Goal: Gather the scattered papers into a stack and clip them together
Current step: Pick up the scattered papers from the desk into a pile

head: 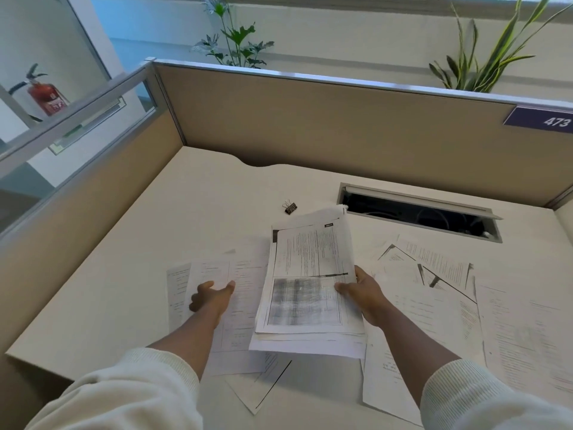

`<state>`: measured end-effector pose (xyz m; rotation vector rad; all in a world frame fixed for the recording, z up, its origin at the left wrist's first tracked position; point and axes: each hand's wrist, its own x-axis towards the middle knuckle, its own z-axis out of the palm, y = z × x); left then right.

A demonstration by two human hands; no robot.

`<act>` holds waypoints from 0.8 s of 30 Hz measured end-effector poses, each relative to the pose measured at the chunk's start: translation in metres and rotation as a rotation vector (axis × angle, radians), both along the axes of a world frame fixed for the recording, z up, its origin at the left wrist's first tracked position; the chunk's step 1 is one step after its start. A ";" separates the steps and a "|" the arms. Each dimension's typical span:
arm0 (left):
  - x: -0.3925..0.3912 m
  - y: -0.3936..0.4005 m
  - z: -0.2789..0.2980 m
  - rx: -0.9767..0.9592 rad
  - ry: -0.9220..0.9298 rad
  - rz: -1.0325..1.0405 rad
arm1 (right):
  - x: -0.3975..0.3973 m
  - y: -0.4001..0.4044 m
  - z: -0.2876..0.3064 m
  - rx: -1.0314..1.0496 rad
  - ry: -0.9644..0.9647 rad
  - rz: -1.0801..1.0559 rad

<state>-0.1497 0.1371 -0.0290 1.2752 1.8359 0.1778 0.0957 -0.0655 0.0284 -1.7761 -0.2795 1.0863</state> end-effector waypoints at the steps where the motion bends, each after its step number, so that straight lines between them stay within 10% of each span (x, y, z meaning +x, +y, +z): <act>1: -0.006 0.000 0.000 0.008 0.054 0.002 | -0.001 0.003 -0.001 -0.008 -0.006 0.009; 24: -0.071 0.006 -0.014 -0.091 0.371 0.240 | -0.034 0.028 -0.007 -0.040 -0.106 0.113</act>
